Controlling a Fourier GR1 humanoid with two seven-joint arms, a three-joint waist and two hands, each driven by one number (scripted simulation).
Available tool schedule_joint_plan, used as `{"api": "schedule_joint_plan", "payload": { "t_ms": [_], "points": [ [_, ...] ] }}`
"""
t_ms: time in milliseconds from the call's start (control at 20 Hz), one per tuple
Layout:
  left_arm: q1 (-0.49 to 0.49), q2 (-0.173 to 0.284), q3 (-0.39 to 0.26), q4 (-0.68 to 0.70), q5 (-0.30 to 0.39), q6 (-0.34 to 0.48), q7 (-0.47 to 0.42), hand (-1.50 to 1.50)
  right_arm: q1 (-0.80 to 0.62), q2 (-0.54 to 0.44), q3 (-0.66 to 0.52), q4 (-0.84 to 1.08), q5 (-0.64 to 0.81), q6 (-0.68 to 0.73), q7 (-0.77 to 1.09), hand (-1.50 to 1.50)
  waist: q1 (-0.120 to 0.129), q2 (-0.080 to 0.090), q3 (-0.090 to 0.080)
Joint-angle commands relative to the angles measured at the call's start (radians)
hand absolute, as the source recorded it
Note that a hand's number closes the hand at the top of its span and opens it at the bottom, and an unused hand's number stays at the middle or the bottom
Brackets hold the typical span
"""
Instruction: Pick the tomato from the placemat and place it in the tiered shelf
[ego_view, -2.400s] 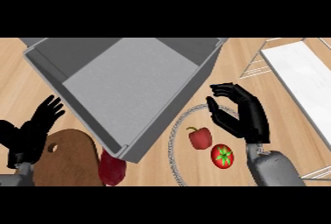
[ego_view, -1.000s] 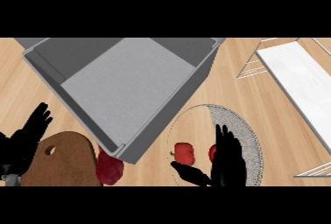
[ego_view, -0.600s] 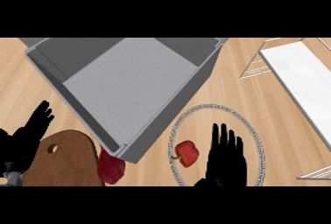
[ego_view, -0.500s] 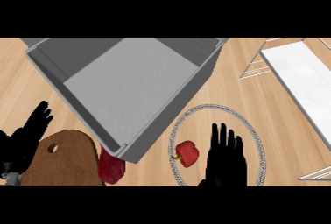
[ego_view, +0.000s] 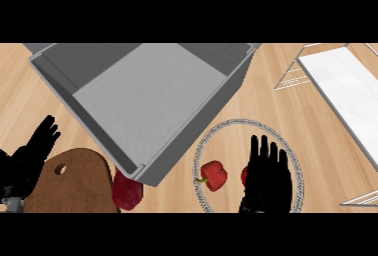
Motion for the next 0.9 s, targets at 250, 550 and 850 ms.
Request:
{"api": "schedule_joint_plan", "payload": {
  "t_ms": [250,550,850],
  "points": [
    [-0.030,-0.002,0.043,-0.029,-0.010,-0.032,0.079,0.00,-0.039,0.013,-0.029,0.088,-0.003,0.041,0.098,-1.50,0.001,0.000,0.001],
    [-0.005,-0.081,0.058,0.026,-0.074,-0.047,-0.001,0.00,-0.062,0.010,-0.154,0.084,0.033,0.096,-0.038,-1.50,-0.001,0.000,0.001],
    [0.014,-0.077,0.097,-0.011,-0.086,-0.080,0.019,0.00,0.053,-0.016,-0.137,0.118,0.031,-0.031,-0.074,-1.50,-0.002,0.000,0.001]
  ]
}}
